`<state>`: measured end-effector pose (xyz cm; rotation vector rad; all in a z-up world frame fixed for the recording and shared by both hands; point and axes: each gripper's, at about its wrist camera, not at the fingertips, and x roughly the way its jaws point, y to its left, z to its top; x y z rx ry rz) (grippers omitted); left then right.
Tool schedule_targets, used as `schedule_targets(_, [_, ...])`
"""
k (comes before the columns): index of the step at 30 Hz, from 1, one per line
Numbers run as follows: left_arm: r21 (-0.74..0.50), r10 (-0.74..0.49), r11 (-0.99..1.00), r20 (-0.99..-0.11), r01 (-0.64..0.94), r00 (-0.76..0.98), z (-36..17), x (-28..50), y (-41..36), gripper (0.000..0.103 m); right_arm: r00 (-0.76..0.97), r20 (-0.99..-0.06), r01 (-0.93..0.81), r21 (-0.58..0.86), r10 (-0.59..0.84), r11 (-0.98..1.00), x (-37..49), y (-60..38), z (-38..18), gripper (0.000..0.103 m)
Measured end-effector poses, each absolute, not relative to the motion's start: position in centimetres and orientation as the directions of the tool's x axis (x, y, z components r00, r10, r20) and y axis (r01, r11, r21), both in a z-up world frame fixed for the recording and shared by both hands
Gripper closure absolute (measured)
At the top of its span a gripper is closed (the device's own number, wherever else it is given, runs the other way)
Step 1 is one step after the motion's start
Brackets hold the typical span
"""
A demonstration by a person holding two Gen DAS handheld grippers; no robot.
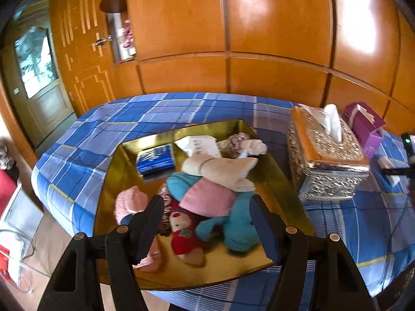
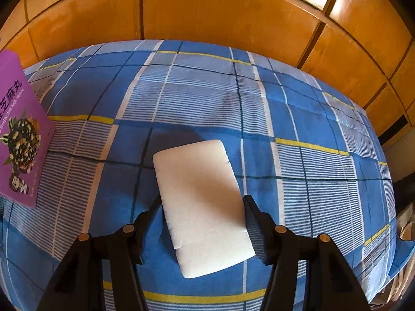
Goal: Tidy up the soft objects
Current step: 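Lift the white foam block with the right tool and carry it toward the tray, then lower the white foam block onto the tray items and open the right tool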
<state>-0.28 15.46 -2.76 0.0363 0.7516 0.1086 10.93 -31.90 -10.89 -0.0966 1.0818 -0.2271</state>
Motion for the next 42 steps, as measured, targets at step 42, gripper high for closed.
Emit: schedule_targets(42, [0.030, 0.033, 0.999, -0.715, -0.016, 0.698, -4.2, -1.2, 16.3, 0.034, 0.585, -0.739, -0.560, -0.070, 0.334, 0.826, 14.5, -4.0, 9.9, 0.045])
